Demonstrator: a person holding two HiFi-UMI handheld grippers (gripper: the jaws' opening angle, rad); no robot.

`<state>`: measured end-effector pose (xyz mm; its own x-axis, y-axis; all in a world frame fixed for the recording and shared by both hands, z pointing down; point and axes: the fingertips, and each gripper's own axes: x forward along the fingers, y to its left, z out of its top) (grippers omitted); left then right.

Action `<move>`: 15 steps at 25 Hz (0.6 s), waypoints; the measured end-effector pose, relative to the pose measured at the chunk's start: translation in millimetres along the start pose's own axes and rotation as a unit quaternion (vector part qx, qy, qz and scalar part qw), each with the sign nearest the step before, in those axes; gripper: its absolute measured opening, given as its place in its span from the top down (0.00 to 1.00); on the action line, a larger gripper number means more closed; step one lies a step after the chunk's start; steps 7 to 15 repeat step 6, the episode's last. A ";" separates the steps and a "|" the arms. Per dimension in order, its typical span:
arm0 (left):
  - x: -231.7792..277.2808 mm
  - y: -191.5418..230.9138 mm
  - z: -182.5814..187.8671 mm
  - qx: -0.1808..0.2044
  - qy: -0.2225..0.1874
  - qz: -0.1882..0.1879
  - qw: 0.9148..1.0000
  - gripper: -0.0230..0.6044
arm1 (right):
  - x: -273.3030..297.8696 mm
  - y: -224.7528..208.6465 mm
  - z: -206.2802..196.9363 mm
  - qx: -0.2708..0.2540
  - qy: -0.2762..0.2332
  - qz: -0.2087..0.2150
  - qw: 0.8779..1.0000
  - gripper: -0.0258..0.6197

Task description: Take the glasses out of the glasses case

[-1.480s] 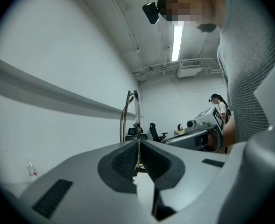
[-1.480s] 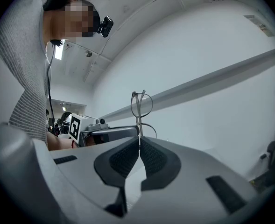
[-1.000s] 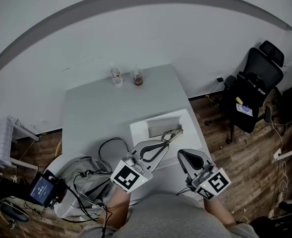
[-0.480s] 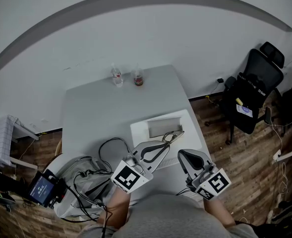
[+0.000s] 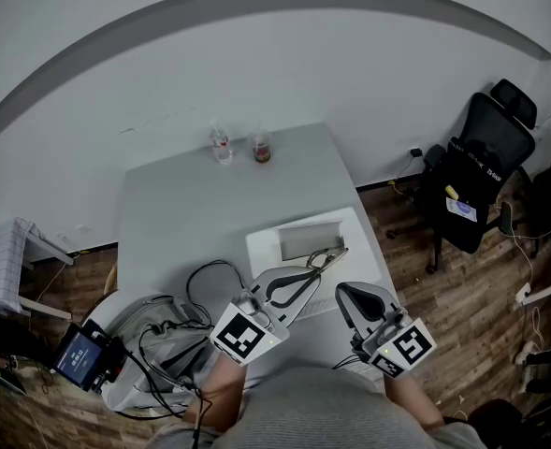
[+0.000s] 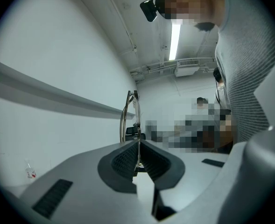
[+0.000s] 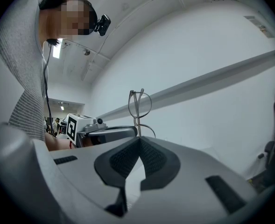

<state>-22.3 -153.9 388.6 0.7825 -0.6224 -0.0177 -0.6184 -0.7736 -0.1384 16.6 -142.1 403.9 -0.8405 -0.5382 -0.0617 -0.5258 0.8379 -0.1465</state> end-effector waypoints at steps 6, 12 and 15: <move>3.6 -0.6 4.1 0.016 0.002 -0.006 1.000 0.93 | -2.1 -2.6 0.9 0.002 0.001 0.000 1.000 0.94; 3.6 -0.6 4.1 0.016 0.002 -0.006 1.000 0.93 | -2.1 -2.6 0.9 0.002 0.001 0.000 1.000 0.94; 3.6 -0.6 4.1 0.016 0.002 -0.006 1.000 0.93 | -2.1 -2.6 0.9 0.002 0.001 0.000 1.000 0.94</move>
